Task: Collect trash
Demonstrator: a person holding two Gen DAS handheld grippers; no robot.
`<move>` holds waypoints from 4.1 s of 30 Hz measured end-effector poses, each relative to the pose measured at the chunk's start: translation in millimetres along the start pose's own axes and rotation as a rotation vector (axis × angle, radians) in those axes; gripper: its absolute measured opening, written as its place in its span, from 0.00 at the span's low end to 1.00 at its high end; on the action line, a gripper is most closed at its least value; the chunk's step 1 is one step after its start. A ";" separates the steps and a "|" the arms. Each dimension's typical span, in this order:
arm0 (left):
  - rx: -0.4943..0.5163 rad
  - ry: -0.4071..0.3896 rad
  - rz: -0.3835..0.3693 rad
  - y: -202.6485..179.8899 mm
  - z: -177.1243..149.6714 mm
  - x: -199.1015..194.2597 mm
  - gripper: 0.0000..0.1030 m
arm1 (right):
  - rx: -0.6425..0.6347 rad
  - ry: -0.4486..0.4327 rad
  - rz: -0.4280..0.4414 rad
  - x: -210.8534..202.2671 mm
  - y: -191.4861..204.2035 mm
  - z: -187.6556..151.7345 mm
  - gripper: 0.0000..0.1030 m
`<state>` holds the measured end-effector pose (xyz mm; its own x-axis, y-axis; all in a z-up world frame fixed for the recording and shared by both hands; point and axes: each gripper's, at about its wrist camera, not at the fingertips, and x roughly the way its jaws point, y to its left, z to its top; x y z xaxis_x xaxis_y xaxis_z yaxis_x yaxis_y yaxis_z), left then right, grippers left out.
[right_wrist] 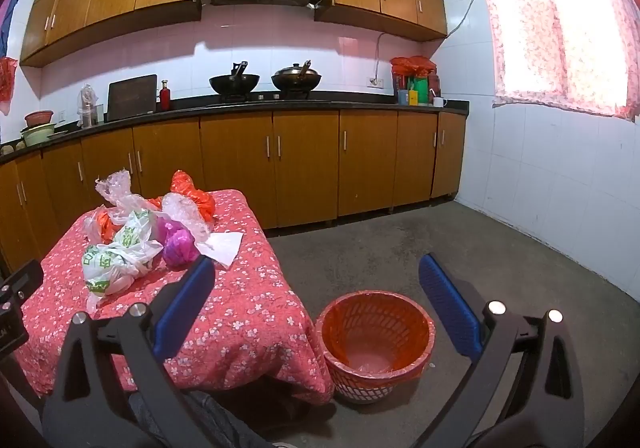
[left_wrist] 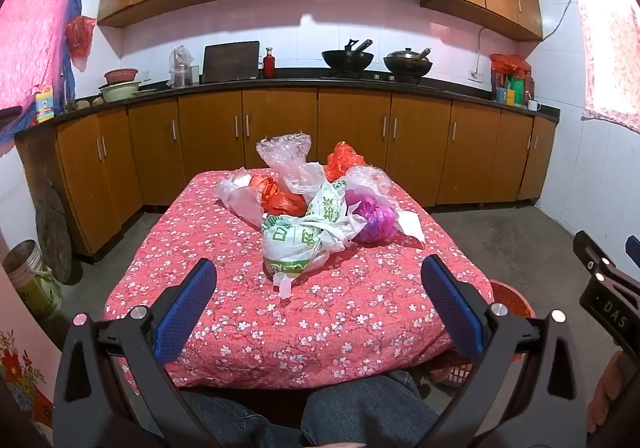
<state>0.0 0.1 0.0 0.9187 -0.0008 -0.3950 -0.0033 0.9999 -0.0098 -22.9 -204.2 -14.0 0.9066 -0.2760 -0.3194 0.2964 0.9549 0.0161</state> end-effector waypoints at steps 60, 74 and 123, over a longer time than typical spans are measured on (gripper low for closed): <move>-0.002 0.002 -0.001 0.1 0.0 0.1 0.98 | 0.005 0.004 0.002 2.5 -0.2 -2.6 0.96; -0.002 0.003 0.002 0.0 -0.1 0.1 0.98 | 0.007 0.006 0.003 2.7 -2.4 -1.3 0.96; -0.036 0.243 -0.079 65.6 19.8 195.0 0.26 | -0.136 0.102 0.224 140.9 115.1 16.0 0.86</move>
<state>186.8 65.7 -59.4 0.7946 -0.0854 -0.6011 0.0463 0.9957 -0.0803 143.7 -134.9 -42.0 0.9079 -0.0509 -0.4161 0.0431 0.9987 -0.0281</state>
